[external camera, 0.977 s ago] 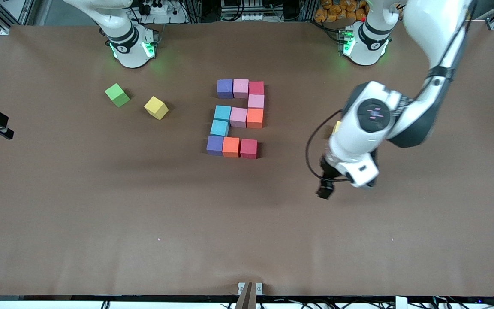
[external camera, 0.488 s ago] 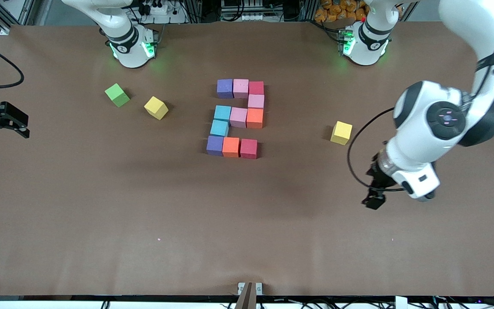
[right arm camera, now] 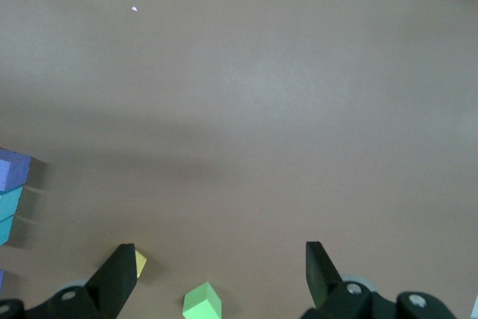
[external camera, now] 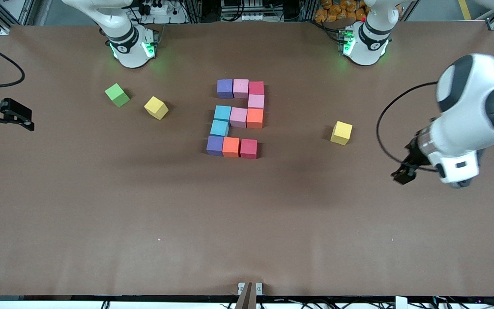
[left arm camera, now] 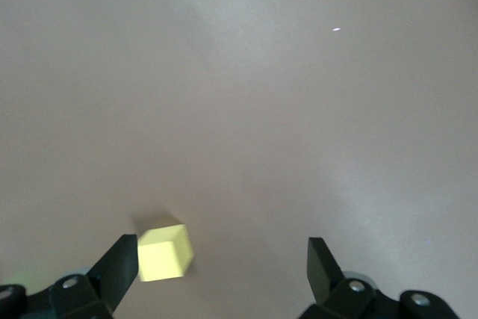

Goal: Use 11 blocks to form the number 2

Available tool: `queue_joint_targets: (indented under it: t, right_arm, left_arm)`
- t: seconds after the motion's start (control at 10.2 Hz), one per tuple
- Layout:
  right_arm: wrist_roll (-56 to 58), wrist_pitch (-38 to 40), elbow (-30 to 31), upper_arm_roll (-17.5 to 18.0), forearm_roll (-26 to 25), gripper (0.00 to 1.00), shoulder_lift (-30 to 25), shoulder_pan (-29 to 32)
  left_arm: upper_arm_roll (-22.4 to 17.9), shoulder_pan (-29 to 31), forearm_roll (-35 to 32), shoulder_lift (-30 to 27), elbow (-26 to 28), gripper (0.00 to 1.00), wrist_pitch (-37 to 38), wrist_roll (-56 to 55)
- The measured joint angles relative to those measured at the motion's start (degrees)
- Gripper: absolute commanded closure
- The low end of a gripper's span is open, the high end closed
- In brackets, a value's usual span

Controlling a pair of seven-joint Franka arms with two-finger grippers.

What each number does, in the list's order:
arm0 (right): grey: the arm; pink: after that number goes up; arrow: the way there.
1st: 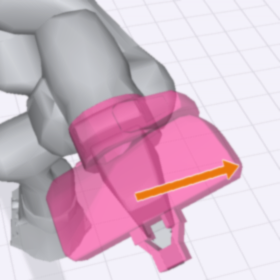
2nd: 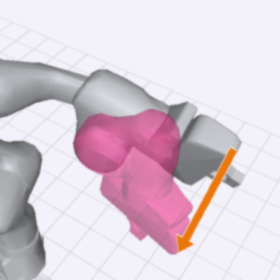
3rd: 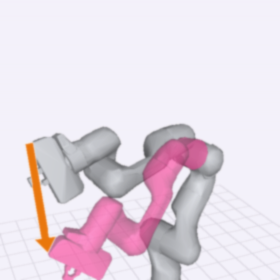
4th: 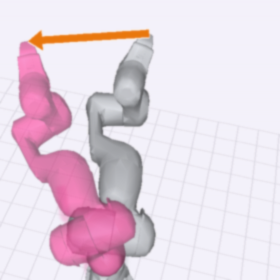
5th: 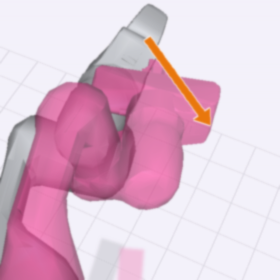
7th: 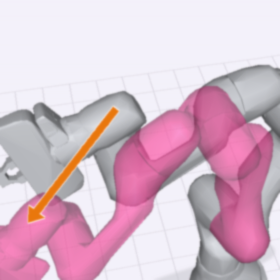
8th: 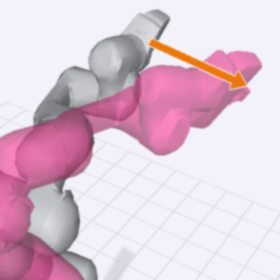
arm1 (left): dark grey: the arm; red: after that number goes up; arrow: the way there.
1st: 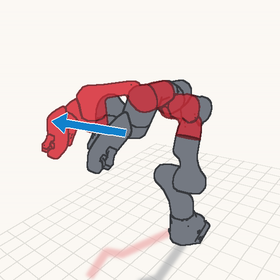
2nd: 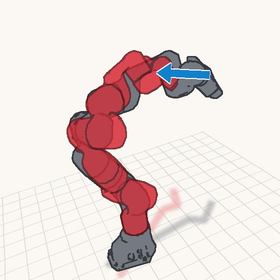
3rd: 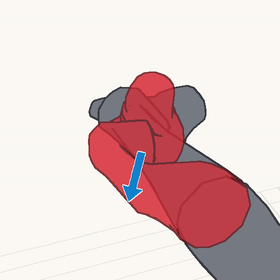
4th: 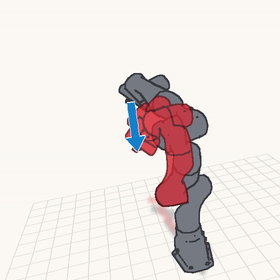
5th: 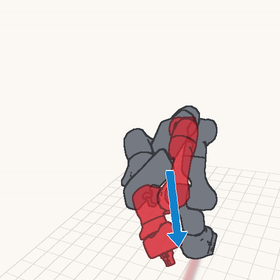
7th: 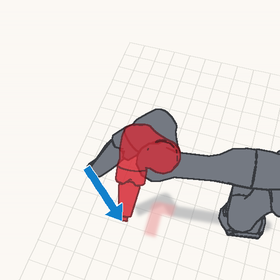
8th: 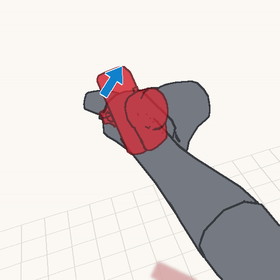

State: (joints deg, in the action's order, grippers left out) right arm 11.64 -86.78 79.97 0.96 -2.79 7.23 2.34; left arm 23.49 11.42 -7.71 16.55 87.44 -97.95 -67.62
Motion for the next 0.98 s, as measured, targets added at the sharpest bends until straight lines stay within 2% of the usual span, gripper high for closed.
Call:
queue_joint_targets:
  t: [0.2, 0.29, 0.49, 0.68, 0.98]
  right_arm:
    - [0.02, 0.11, 0.02, -0.06, 0.46, 0.00, 0.07, 0.76]
    - [0.01, 0.11, 0.02, -0.05, 0.50, 0.00, 0.09, 0.76]
    - [-0.02, 0.14, 0.02, -0.09, 0.51, 0.00, 0.08, 1.01]
    - [-0.02, 0.30, 0.01, -0.21, 0.51, 0.00, 0.09, 1.74]
    - [-4.74, 1.47, 0.02, -0.36, 0.51, 0.00, 0.09, 3.20]
  left_arm:
    - [-14.07, -8.78, 4.46, -6.41, 2.96, 0.00, 2.10, 14.04]
    - [-17.14, -10.15, 4.86, -9.93, 5.29, 0.00, 2.52, 21.16]
    - [-20.59, -10.34, 4.97, -15.92, 8.45, 0.00, 5.38, 36.91]
    - [-23.48, -11.53, 5.08, -19.45, 9.20, 0.00, 6.74, 49.37]
    - [-23.97, -14.58, 5.12, -19.42, 5.74, 0.00, 6.71, 54.09]
